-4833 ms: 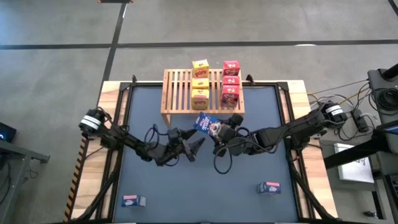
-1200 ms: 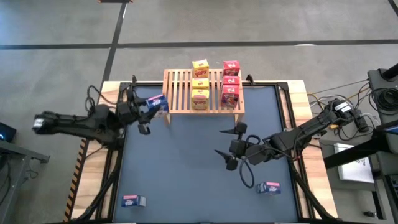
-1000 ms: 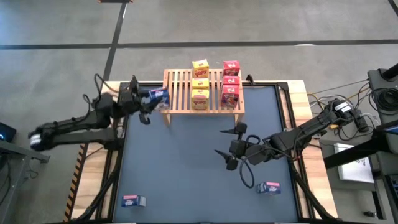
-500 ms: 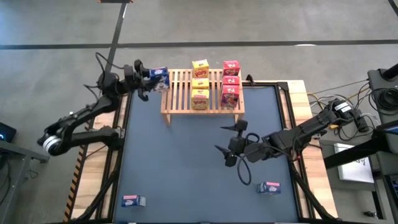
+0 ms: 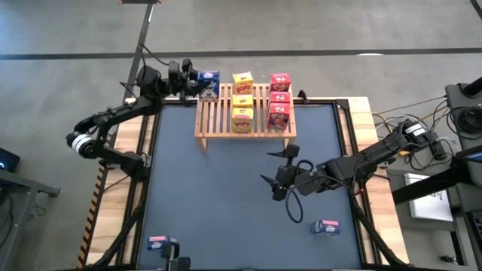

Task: Stack cereal on shelf
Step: Put the top blue cereal box on the shelf

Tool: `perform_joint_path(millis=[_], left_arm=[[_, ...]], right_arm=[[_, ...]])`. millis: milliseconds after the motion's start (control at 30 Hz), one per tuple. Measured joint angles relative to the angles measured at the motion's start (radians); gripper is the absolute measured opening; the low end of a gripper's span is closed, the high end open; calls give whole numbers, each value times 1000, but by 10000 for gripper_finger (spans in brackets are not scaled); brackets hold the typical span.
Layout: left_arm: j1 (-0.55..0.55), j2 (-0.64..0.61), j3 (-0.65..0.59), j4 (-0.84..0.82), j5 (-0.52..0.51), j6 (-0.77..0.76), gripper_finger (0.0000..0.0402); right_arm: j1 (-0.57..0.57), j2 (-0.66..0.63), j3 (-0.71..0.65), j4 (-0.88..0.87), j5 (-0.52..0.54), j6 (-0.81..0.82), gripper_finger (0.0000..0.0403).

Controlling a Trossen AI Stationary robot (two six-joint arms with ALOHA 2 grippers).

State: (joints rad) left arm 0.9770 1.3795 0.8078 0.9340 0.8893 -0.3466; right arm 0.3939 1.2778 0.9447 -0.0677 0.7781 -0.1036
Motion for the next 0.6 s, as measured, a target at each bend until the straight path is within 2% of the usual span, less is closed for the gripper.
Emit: perform_joint_path(millis=[167, 367, 600], left_arm=[[21, 44, -6, 83, -14, -14, 158], [37, 117, -28, 109, -43, -18, 159], [36, 238, -16, 281, -44, -101, 175]], right_arm=[[0, 0, 0, -20, 0, 0, 368], [-2, 0, 0, -27, 0, 6, 368], [-12, 0, 0, -26, 0, 22, 368]])
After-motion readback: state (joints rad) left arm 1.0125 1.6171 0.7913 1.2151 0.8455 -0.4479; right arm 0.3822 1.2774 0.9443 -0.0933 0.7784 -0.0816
